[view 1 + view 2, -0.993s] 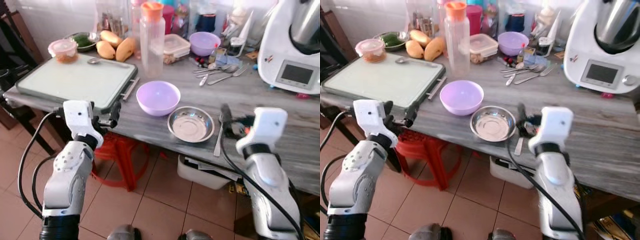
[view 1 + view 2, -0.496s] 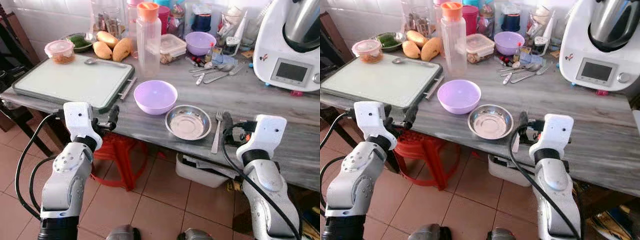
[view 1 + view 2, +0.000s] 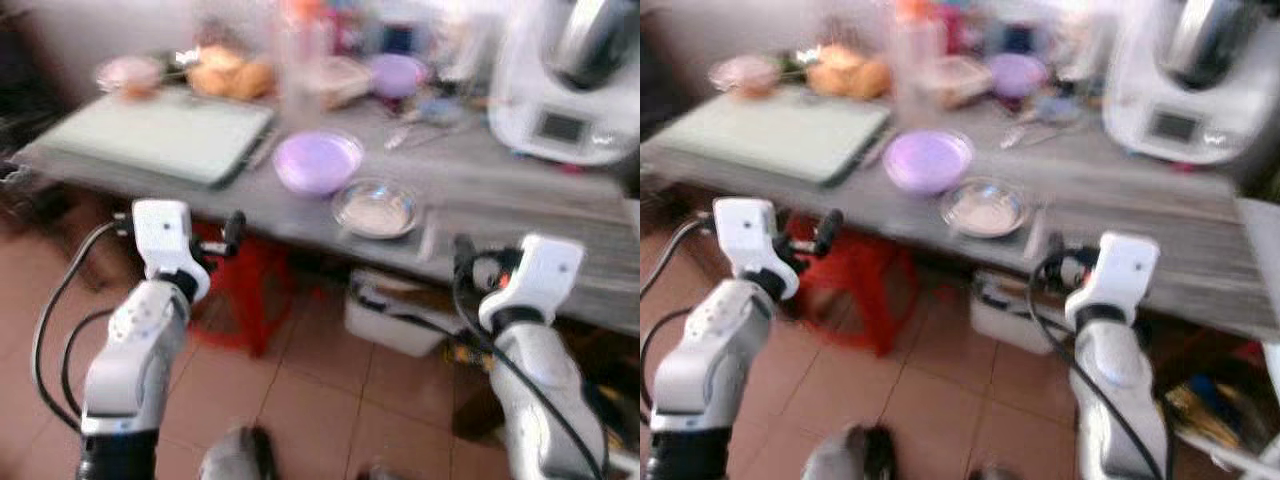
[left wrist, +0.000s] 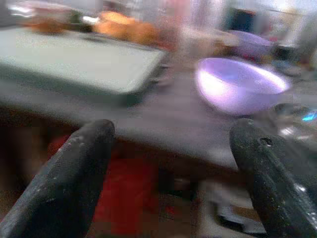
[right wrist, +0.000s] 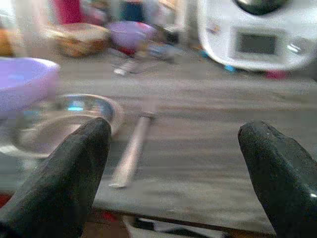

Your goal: Setting the table

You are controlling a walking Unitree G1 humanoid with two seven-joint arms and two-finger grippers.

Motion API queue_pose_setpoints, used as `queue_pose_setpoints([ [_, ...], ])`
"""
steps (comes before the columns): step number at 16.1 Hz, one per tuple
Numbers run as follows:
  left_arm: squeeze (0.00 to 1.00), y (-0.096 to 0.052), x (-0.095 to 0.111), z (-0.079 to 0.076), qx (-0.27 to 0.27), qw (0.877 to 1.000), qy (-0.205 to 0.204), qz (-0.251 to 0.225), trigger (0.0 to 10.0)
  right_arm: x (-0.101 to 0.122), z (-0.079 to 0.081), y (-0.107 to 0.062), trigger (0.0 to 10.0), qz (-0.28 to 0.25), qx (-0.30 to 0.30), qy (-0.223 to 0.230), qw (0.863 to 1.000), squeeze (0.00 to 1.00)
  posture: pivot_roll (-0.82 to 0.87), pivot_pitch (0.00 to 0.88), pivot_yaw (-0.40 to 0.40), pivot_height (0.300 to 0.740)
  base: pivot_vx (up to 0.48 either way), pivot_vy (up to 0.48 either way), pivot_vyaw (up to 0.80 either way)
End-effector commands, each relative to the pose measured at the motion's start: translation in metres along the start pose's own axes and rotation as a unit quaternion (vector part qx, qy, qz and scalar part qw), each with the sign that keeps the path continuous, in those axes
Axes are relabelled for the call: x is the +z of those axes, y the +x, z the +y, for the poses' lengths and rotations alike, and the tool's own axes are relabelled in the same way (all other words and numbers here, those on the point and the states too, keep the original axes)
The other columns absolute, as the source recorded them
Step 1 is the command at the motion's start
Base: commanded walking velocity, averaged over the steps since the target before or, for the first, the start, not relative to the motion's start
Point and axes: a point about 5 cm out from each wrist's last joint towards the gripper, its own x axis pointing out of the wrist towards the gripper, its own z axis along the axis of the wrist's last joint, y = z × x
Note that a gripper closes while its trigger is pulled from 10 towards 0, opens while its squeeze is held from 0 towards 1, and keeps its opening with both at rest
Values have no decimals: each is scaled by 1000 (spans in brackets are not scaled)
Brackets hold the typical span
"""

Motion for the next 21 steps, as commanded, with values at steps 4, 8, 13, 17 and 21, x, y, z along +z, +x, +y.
queue_pose_setpoints([
  [4, 0, 3, 1, -8, -17, 1000, 0, 1, 10000, -4, -7, -4, 10000, 7, -14, -4, 1000, 0, -53, 0, -3, 740, -137, 0, 0],
  [8, 0, 1, -2, -13, -31, 999, 6, -6, 10000, -6, -7, -3, 10000, 7, -27, -3, 1000, 0, -55, 0, 6, 740, 0, 0, 0],
  [13, 0, 5, 10, -20, -57, 998, 7, -34, 10000, -4, -6, 4, 10000, 3, -26, 1, 1000, 0, -54, 0, 11, 740, 0, 0, -206],
  [17, 0, 6, 3, -19, -33, 999, -13, -10, 10000, -6, -7, 2, 10000, 6, -25, 0, 1000, 0, -59, 0, 7, 740, -239, 0, -308],
  [21, 0, 7, 3, -19, -28, 1000, -12, -5, 10000, -4, -10, 3, 10000, 5, -26, -3, 1000, 0, -65, 0, 5, 740, -317, 0, 0],
])
